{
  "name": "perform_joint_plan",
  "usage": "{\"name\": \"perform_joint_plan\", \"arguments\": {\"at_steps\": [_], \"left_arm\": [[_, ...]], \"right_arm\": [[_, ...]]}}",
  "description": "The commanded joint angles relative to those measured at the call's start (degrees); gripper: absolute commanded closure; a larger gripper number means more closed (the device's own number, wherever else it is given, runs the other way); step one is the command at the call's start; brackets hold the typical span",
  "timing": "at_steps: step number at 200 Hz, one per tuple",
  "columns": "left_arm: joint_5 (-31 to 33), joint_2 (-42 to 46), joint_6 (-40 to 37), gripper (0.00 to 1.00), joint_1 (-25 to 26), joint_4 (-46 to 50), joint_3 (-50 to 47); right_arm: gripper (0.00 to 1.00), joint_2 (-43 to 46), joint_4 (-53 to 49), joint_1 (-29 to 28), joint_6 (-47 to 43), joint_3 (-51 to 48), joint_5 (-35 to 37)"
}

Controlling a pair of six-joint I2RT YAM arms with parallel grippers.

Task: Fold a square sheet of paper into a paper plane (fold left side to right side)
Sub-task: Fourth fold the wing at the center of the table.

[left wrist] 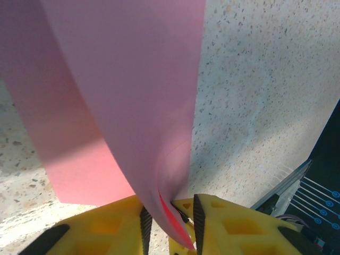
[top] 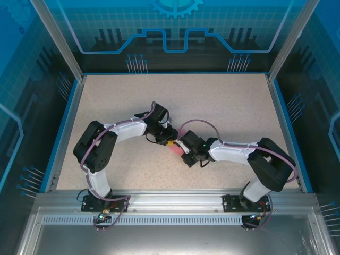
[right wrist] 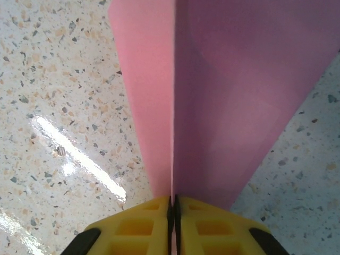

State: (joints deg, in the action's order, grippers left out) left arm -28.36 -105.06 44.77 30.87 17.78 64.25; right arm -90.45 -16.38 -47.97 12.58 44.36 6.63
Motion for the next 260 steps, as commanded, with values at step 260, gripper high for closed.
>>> {"name": "perform_joint_plan", "arguments": {"at_steps": [260], "left_arm": [[-8.4, 1.4, -4.2, 0.57, -4.2, -3.7, -5.2]], "right_arm": [[0.96, -6.6, 3.8, 17.0, 0.7, 2.1, -41.6]]}}
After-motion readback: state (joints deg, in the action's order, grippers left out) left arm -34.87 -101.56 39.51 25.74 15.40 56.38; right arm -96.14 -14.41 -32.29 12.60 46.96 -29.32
